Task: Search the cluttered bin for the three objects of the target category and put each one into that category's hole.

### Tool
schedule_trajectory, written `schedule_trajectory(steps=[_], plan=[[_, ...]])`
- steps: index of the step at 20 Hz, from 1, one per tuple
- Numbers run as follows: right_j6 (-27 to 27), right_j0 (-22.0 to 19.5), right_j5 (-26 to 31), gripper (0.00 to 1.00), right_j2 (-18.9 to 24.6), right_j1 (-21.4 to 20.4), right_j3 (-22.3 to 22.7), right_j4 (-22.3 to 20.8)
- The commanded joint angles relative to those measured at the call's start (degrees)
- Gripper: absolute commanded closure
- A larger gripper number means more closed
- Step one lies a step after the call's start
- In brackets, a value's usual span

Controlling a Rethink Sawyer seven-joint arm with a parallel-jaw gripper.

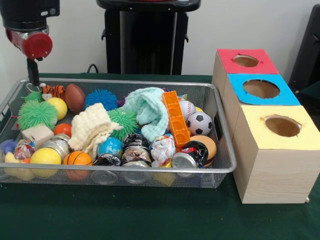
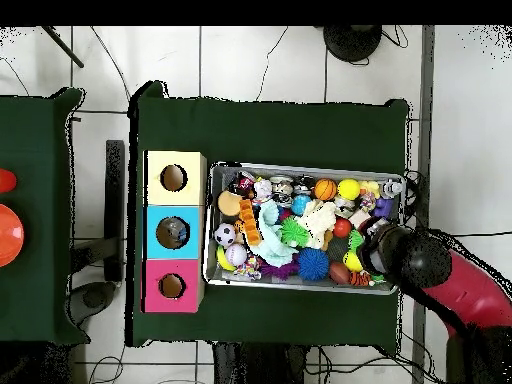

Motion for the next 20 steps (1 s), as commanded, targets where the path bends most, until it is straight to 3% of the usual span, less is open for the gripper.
schedule_trajectory(steps=[1,11,16,20], plan=[[0.2,6.6,6.1,1.0,5.7,6.1,-8.3,-1.0],[1.4,10.6,8.7,1.0,3.6,11.0,-14.0,-0.1],[4.5,12.6,1.7,1.0,2.2,13.9,-14.1,-0.5],[5.4,13.9,2.2,1.0,0.6,15.6,-15.9,-0.8]])
